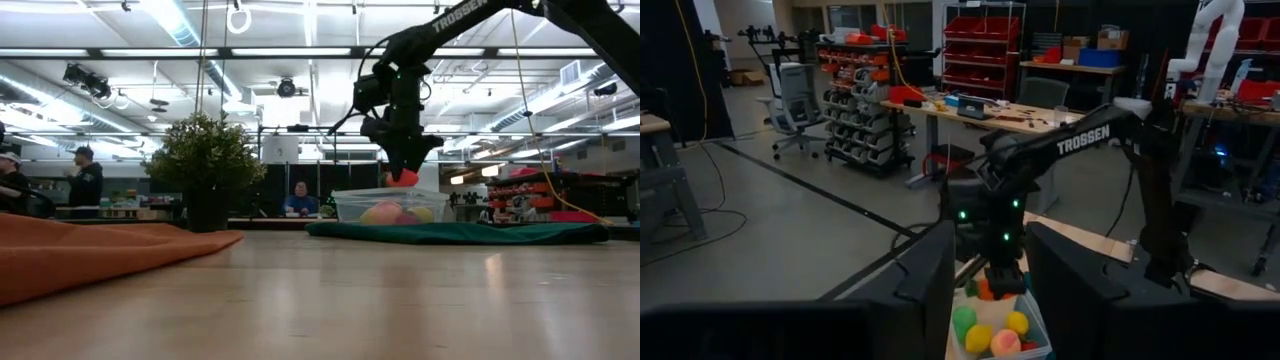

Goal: Pick and placing Produce into tupperware
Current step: Put the carrot into the transparent bin

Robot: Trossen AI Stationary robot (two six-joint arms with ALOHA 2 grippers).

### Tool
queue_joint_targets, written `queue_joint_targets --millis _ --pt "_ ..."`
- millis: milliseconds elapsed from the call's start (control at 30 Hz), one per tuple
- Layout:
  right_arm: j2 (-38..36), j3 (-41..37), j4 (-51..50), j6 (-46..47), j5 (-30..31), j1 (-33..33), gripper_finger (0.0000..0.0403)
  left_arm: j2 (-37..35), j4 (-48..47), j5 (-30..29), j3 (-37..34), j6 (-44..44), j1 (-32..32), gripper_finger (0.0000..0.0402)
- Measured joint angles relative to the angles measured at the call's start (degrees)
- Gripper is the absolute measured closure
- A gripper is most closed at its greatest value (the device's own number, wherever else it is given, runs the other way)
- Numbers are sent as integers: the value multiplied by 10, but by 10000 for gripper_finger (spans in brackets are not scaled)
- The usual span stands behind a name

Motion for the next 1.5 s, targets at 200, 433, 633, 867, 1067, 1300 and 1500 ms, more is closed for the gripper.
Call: queue_joint_targets --millis 200,433,633,867,1067,1300,1500 --pt "0 -52 42 -28 2 16 288 0 0 0 0 1 0 275" --pt "0 -93 71 -35 18 21 285 0 0 0 0 1 0 269" --pt "0 -97 86 -35 19 21 278 0 0 0 0 1 0 277" --pt "0 -97 87 -35 19 21 251 0 0 0 0 0 0 278" --pt "0 -97 91 -34 22 24 222 0 0 0 0 0 0 272" --pt "0 -97 90 -34 22 27 195 0 0 0 0 1 0 279" --pt "0 -61 61 -52 45 32 191 0 0 0 0 1 0 275"
